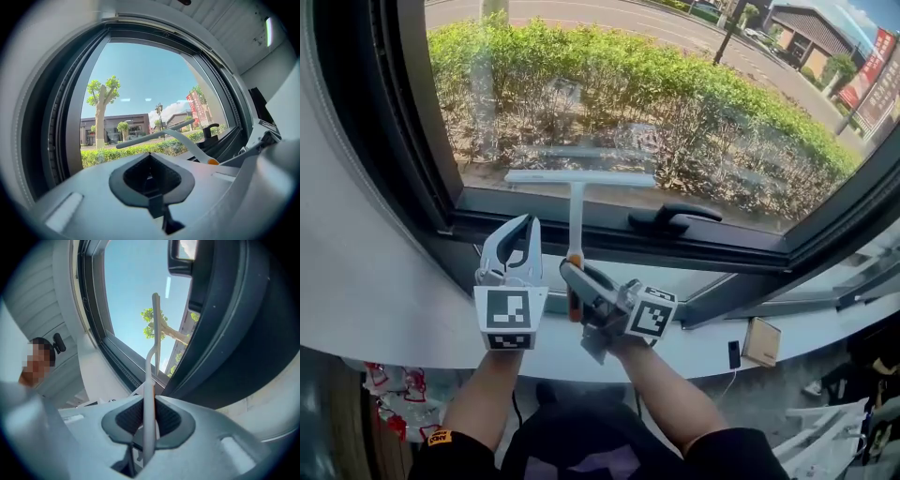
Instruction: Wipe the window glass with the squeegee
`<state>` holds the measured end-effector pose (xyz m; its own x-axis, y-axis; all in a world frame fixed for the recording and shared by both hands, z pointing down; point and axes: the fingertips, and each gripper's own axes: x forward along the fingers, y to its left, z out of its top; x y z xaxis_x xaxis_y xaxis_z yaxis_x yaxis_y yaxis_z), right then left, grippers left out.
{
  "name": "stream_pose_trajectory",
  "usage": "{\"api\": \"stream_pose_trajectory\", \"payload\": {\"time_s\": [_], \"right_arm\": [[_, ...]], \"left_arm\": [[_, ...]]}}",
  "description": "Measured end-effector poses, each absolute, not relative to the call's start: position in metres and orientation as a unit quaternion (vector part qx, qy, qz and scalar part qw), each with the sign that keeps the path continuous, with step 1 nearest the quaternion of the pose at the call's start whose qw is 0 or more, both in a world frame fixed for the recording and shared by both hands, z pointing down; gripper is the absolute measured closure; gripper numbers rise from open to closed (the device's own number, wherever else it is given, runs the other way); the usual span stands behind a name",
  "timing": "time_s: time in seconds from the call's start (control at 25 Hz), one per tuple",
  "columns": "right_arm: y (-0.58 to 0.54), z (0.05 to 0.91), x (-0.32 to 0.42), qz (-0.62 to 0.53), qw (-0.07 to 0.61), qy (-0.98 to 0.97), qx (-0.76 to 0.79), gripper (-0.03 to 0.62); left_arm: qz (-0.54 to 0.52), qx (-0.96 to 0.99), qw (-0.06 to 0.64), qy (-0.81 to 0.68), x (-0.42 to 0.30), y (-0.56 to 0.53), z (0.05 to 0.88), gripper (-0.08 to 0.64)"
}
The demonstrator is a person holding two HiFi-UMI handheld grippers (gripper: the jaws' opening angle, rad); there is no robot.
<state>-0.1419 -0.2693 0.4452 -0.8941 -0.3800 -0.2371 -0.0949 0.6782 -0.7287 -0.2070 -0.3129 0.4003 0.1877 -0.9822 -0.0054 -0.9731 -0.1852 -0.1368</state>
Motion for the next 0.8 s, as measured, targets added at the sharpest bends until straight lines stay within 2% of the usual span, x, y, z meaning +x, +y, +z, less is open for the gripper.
{"api": "stream_pose_trajectory", "payload": {"time_s": [0.44, 0.8], "right_arm": [[-0.27, 0.477, -0.139, -0.405, 0.18, 0.885, -0.144, 0.543], [-0.262, 0.471, -0.134, -0.395, 0.171, 0.892, -0.138, 0.546]], "left_arm": [[-0.04, -0.781, 0.049, 0.621, -0.201, -0.316, 0.416, 0.545], [-0.038, -0.784, 0.057, 0.617, -0.19, -0.32, 0.416, 0.545]]}}
